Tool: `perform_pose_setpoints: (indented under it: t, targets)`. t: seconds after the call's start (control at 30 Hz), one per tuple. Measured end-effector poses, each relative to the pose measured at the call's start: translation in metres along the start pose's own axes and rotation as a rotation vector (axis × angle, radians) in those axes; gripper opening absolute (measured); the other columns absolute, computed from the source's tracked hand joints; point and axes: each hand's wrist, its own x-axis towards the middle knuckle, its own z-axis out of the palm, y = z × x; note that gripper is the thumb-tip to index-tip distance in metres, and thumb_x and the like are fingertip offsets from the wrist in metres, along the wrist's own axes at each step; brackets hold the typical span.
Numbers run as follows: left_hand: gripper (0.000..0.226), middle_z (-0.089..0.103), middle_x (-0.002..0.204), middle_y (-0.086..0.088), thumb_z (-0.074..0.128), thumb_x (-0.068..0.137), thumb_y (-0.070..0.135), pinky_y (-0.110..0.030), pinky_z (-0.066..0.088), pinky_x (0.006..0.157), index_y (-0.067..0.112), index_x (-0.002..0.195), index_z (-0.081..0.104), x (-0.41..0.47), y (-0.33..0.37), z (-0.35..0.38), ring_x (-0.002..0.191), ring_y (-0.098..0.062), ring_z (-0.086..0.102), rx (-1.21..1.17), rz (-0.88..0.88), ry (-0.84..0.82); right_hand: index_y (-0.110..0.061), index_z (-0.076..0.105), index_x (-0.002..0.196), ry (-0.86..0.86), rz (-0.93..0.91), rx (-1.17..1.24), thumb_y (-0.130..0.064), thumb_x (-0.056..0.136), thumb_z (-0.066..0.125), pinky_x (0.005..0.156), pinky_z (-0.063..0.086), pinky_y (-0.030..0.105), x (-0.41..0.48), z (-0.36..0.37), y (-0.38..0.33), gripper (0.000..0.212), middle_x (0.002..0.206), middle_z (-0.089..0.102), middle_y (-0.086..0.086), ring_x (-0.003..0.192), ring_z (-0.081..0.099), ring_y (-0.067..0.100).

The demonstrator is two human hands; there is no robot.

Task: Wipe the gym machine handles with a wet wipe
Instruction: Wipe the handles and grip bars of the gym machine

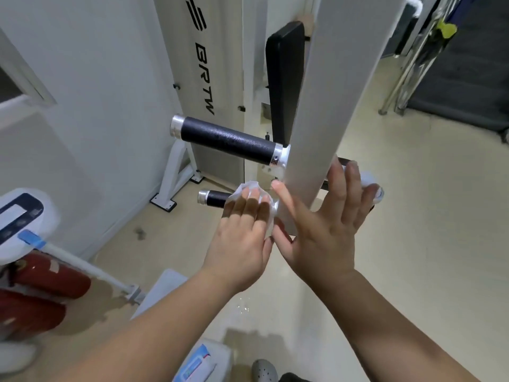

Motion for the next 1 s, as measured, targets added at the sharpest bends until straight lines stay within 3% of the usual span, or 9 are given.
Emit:
perform_pose_setpoints:
  t: [0.1, 0.23, 0.33, 0.5, 0.6, 0.73, 0.87, 1.0]
  targets:
    - [0.074, 0.041, 0.150, -0.027, 0.045, 0.094, 0.048, -0.052, 0.017, 0.124, 0.000, 0.148, 0.031, -0.005, -0.009, 0.008, 0.144, -0.044, 0.031, 0.097, 0.008, -0.050, -0.047, 0.067, 0.127, 0.042, -0.028, -0.026, -0.039, 0.078, 0.077, 0.124, 0.009, 0.058, -0.001, 0.005, 0.006, 0.051, 0.155, 0.027, 0.019, 0.148, 0.024, 0.042]
    - [0.089, 0.029, 0.155, -0.025, 0.050, 0.090, 0.056, -0.054, 0.015, 0.125, 0.003, 0.153, 0.016, -0.005, -0.040, 0.004, 0.149, -0.043, 0.022, 0.173, -0.126, -0.129, -0.045, 0.070, 0.122, 0.048, -0.046, 0.002, -0.033, 0.080, 0.073, 0.122, 0.013, 0.060, -0.001, 0.009, 0.008, 0.044, 0.155, 0.029, 0.019, 0.148, 0.024, 0.043]
    - [0.092, 0.034, 0.152, -0.029, 0.050, 0.087, 0.058, -0.058, 0.014, 0.123, 0.000, 0.152, 0.021, 0.003, -0.029, 0.004, 0.147, -0.047, 0.023, 0.146, -0.218, -0.165, -0.043, 0.071, 0.118, 0.006, -0.026, -0.003, -0.030, 0.078, 0.073, 0.123, 0.007, 0.061, 0.001, 0.013, 0.006, 0.041, 0.156, 0.025, 0.021, 0.148, 0.021, 0.047]
    - [0.085, 0.038, 0.148, -0.025, 0.061, 0.083, 0.043, -0.056, 0.015, 0.124, 0.000, 0.150, 0.029, 0.019, 0.004, 0.016, 0.145, -0.046, 0.028, 0.063, -0.023, -0.098, -0.043, 0.072, 0.115, 0.053, 0.013, -0.036, -0.028, 0.091, 0.069, 0.122, 0.013, 0.062, 0.005, 0.020, 0.005, 0.028, 0.154, 0.026, 0.021, 0.146, 0.027, 0.046]
    - [0.085, 0.036, 0.149, -0.021, 0.056, 0.084, 0.048, -0.052, 0.021, 0.122, 0.004, 0.151, 0.028, 0.018, -0.026, 0.011, 0.140, -0.042, 0.033, 0.079, -0.037, -0.110, -0.043, 0.073, 0.112, 0.073, 0.001, -0.031, -0.034, 0.099, 0.064, 0.118, 0.023, 0.065, 0.006, 0.023, 0.006, 0.018, 0.153, 0.028, 0.020, 0.145, 0.029, 0.046]
    - [0.091, 0.035, 0.149, -0.021, 0.060, 0.082, 0.050, -0.057, 0.020, 0.122, 0.002, 0.151, 0.027, 0.011, -0.071, 0.007, 0.143, -0.042, 0.029, 0.162, -0.117, -0.125, -0.043, 0.074, 0.112, 0.078, 0.013, -0.019, -0.039, 0.102, 0.060, 0.118, 0.023, 0.065, 0.007, 0.026, 0.003, 0.018, 0.153, 0.029, 0.020, 0.145, 0.029, 0.046]
    - [0.099, 0.032, 0.153, -0.030, 0.055, 0.079, 0.054, -0.058, 0.013, 0.123, -0.003, 0.152, 0.022, 0.014, -0.041, 0.014, 0.147, -0.044, 0.021, 0.149, -0.166, -0.135, -0.041, 0.071, 0.112, 0.040, 0.028, -0.048, -0.032, 0.097, 0.064, 0.121, 0.016, 0.064, 0.004, 0.026, 0.008, 0.019, 0.155, 0.024, 0.023, 0.147, 0.024, 0.048]
    - [0.099, 0.027, 0.157, -0.032, 0.063, 0.077, 0.045, -0.051, -0.002, 0.126, -0.004, 0.153, 0.024, 0.012, -0.003, 0.032, 0.150, -0.043, 0.014, 0.097, 0.013, -0.082, -0.041, 0.071, 0.113, 0.057, 0.025, -0.075, -0.035, 0.099, 0.062, 0.118, 0.025, 0.063, 0.007, 0.026, 0.012, 0.017, 0.154, 0.027, 0.023, 0.146, 0.027, 0.046]
